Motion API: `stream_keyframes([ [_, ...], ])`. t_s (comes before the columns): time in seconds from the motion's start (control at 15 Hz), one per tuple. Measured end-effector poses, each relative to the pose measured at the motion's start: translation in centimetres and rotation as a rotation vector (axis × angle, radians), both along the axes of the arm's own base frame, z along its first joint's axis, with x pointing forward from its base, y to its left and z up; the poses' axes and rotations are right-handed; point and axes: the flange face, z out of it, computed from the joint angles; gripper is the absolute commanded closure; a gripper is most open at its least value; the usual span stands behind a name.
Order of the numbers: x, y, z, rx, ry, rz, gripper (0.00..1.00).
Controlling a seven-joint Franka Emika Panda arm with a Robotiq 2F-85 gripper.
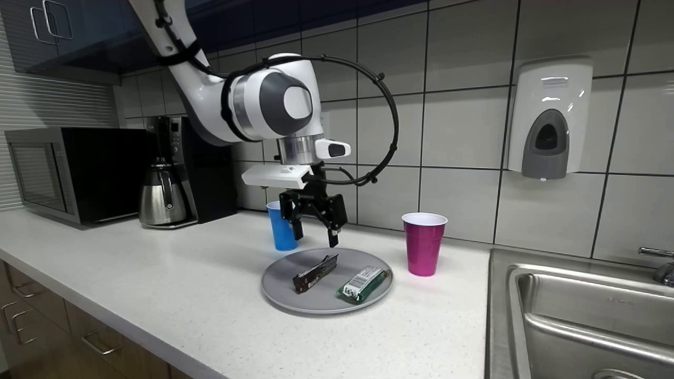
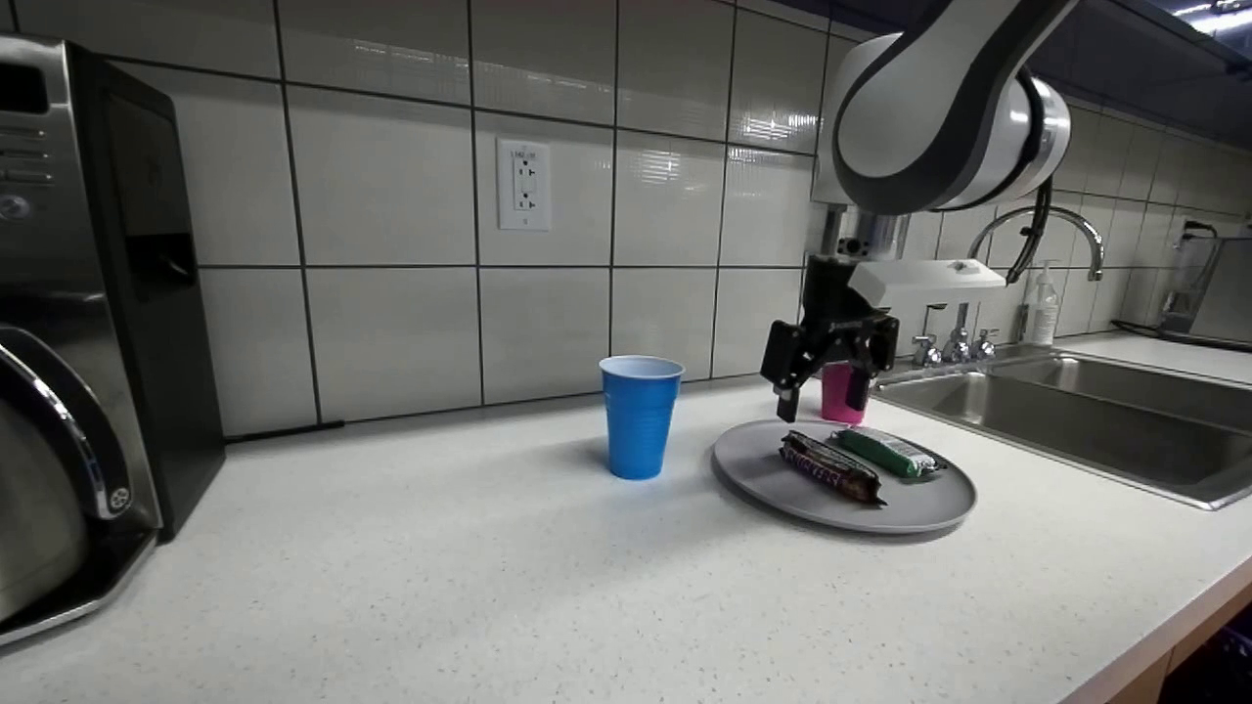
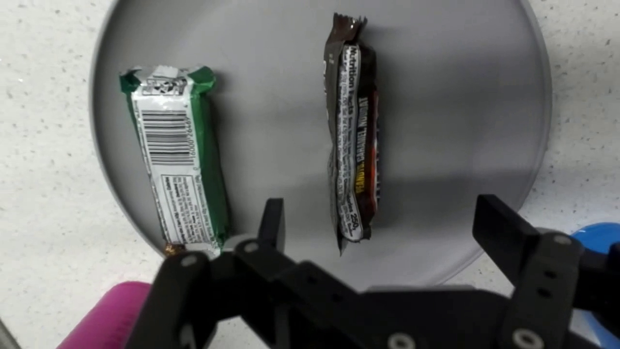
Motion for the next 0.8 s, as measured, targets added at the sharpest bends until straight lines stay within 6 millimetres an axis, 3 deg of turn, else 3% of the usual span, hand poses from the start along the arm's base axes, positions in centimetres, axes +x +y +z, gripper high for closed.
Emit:
stream_keyframes([
  [0.8, -6.3, 3.2, 3.8, 0.006, -0.037, -0.021, 0.00],
])
